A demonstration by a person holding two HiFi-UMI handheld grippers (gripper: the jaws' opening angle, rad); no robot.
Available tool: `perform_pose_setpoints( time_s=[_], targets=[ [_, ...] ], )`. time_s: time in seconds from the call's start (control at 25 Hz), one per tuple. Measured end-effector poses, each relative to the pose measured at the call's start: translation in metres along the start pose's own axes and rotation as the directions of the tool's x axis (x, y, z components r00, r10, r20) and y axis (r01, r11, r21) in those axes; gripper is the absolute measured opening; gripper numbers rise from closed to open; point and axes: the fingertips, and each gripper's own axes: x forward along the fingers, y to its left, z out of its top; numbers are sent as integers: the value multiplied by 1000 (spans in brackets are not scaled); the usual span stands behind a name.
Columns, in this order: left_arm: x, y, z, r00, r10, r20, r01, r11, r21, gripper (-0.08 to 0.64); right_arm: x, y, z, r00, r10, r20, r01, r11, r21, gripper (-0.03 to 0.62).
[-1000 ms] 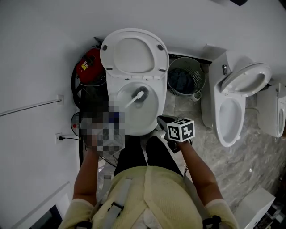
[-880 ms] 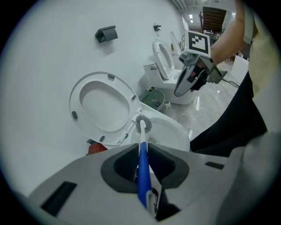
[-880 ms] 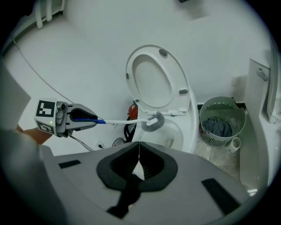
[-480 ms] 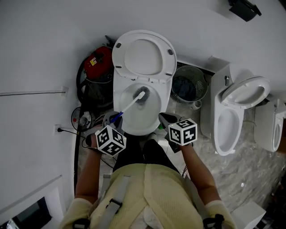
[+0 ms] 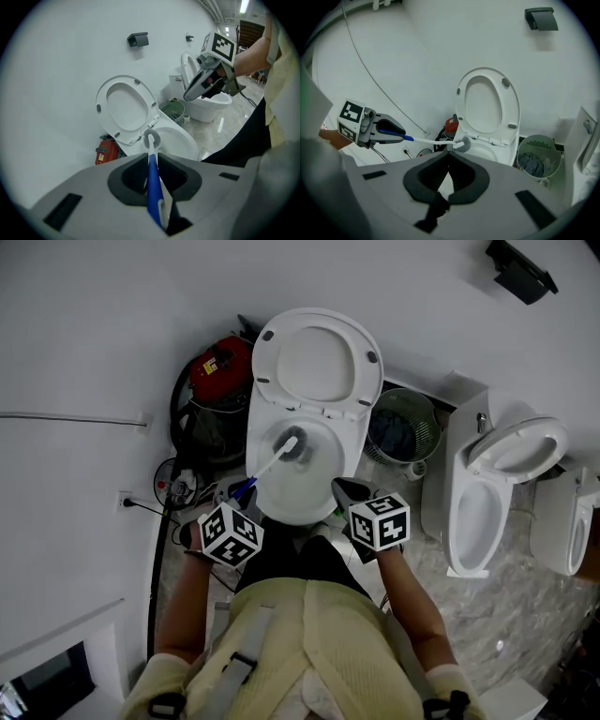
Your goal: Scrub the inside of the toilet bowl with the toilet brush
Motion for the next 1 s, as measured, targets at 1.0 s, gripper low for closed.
perform_pose_setpoints(
  time_s=[1.0],
  targets=[
    [-6, 3, 8, 999, 22, 33, -22, 999, -24, 71, -2, 10, 19, 1000, 3, 19, -2, 999, -51, 14]
  ],
)
